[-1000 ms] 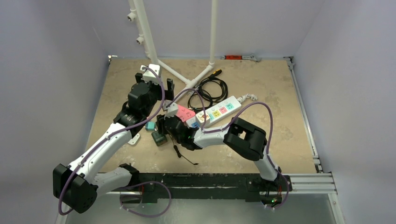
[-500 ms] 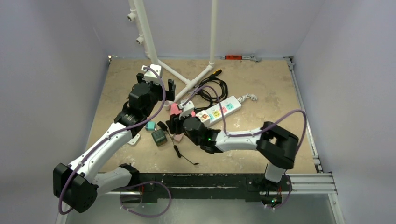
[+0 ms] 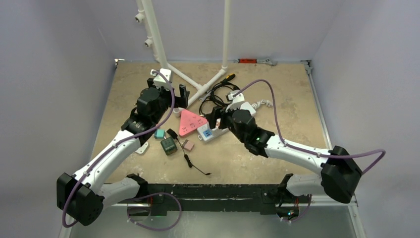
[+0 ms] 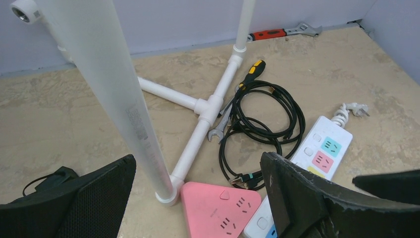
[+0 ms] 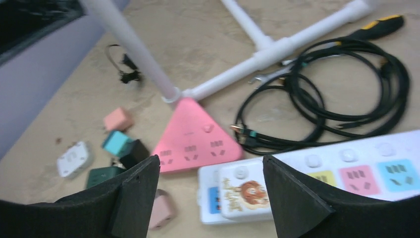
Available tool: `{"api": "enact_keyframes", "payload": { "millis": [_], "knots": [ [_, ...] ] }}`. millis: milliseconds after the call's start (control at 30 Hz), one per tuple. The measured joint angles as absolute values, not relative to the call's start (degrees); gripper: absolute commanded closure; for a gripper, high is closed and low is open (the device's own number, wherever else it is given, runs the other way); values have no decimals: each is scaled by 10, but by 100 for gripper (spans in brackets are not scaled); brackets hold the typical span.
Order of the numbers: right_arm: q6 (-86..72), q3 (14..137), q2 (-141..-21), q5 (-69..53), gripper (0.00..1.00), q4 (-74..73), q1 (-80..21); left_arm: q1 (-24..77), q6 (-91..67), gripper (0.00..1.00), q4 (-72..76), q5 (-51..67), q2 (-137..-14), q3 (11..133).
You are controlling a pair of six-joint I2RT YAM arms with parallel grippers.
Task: Pull the plug off the socket
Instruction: Place the plug at the center of the board, then remove the plug from the socket.
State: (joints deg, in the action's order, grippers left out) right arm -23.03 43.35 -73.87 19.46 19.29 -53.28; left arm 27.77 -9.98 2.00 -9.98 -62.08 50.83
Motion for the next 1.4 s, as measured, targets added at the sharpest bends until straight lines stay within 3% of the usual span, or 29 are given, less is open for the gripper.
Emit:
{"api": "enact_keyframes", "payload": {
  "millis": [233, 667, 967, 1400],
  "knots": [
    [-197, 437, -766, 151, 7, 141, -478, 278, -112, 4, 20, -81, -637, 508],
    [-159, 444, -827, 115, 3, 139, -472, 278, -114, 4, 20, -79, -645, 508],
    [-150, 465, -890, 193, 7, 135, -508, 278, -114, 4, 20, -74, -653, 508],
    [-151, 484, -932, 225, 22, 131, -510, 278, -114, 4, 20, -63, -658, 508]
  ]
}}
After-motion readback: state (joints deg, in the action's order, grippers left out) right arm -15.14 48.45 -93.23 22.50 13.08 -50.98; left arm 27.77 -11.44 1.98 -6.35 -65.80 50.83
